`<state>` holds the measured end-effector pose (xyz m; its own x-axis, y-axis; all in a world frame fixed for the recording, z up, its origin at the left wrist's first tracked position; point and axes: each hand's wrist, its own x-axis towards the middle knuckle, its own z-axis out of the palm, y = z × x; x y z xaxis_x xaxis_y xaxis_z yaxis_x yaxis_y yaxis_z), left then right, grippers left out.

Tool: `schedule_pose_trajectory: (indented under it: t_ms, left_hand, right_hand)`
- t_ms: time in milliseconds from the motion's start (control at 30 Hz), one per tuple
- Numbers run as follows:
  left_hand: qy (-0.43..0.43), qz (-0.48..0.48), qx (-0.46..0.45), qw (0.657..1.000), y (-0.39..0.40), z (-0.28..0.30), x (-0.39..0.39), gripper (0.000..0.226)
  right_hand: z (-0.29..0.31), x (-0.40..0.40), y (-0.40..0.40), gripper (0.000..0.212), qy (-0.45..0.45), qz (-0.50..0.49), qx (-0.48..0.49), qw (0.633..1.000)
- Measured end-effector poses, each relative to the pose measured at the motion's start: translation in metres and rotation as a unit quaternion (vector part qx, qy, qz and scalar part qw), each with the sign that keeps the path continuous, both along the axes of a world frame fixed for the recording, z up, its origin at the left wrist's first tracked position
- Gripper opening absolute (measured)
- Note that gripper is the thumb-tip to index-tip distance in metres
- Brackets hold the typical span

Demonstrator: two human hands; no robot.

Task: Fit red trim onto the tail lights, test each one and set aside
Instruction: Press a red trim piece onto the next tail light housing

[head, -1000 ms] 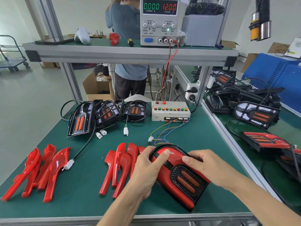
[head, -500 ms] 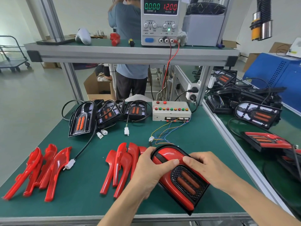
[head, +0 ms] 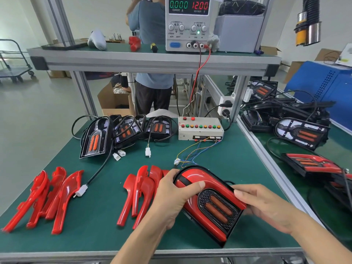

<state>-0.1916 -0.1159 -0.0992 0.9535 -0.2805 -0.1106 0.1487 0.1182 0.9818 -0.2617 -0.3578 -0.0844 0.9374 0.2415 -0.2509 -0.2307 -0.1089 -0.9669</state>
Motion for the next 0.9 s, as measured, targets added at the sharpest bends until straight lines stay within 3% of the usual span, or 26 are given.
schedule_pose_trajectory:
  t_ms: [167,367,533,700,900]
  left_hand:
    - [0.015,0.009,-0.011,1.000,-0.003,0.002,-0.001,0.052]
    - [0.018,-0.016,-0.015,1.000,-0.002,0.004,-0.001,0.049]
    - [0.091,0.010,-0.006,0.996,-0.006,0.007,0.000,0.064]
    - [0.126,0.050,-0.018,0.991,-0.010,0.004,0.000,0.046]
    - [0.129,0.026,-0.028,0.991,-0.009,0.003,-0.001,0.053]
  right_hand:
    - [-0.004,-0.004,0.003,0.032,-0.037,-0.037,-0.055,0.997]
    - [0.002,-0.006,0.007,0.030,-0.026,-0.035,-0.035,0.998]
    - [-0.001,-0.007,0.007,0.030,-0.019,-0.033,-0.029,0.999]
    - [-0.002,-0.008,0.009,0.030,-0.021,-0.027,-0.017,0.999]
    - [-0.002,-0.009,0.005,0.029,-0.026,-0.023,-0.029,0.999]
